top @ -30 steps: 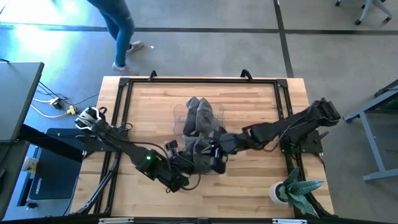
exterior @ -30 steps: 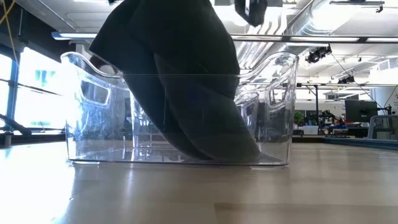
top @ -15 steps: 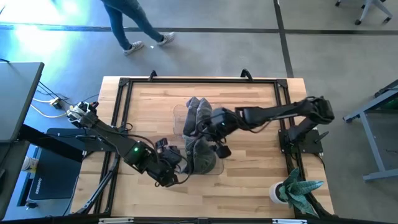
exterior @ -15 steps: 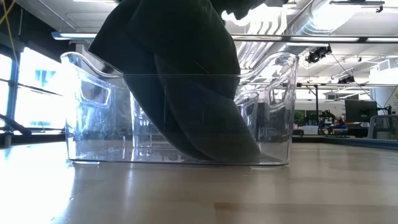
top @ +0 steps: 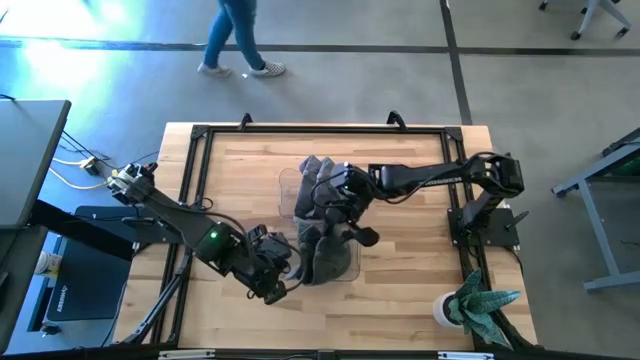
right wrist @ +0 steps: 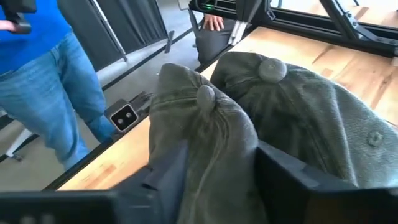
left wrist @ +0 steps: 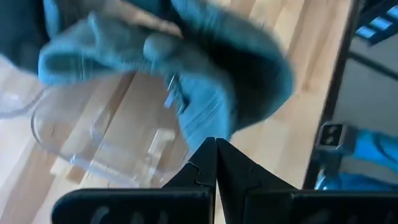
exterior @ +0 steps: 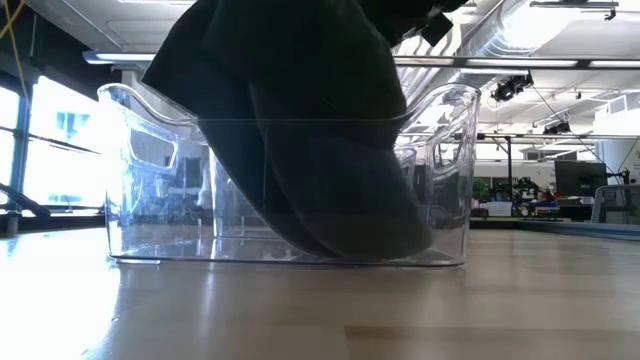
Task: Pick & Place hat
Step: Adjust the black caps in the bottom transparent bin
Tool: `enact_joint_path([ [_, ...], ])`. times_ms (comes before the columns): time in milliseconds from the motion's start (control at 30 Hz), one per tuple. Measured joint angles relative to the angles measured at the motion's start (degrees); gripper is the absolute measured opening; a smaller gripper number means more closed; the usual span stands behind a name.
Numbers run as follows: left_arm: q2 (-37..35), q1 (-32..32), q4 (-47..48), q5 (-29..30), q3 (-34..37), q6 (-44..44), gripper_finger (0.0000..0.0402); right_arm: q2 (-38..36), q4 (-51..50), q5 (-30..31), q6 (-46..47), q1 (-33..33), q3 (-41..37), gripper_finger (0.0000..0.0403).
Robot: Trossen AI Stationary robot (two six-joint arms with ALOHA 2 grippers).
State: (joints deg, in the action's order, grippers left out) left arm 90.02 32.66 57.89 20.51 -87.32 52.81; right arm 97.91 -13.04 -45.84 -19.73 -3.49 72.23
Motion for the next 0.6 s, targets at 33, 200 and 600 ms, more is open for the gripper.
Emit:
enact_joint_path([
  [33,0.0,0.0,-0.09,0.66,-0.93,-0.34,0.0,0.0,-0.01,-0.4,0.03,0.0,0.0,0.0169],
  [200,0.0,-0.04,-1.6,5.18,-5.17,-2.37,0.0,0.02,0.59,-1.46,0.05,0.0,0.0,0.0056],
  [600,0.33,-2.31,-15.28,3.86,-5.76,-2.12,0.0072,-2.78,3.88,-5.25,-9.51,1.03,0.0,0.0006],
])
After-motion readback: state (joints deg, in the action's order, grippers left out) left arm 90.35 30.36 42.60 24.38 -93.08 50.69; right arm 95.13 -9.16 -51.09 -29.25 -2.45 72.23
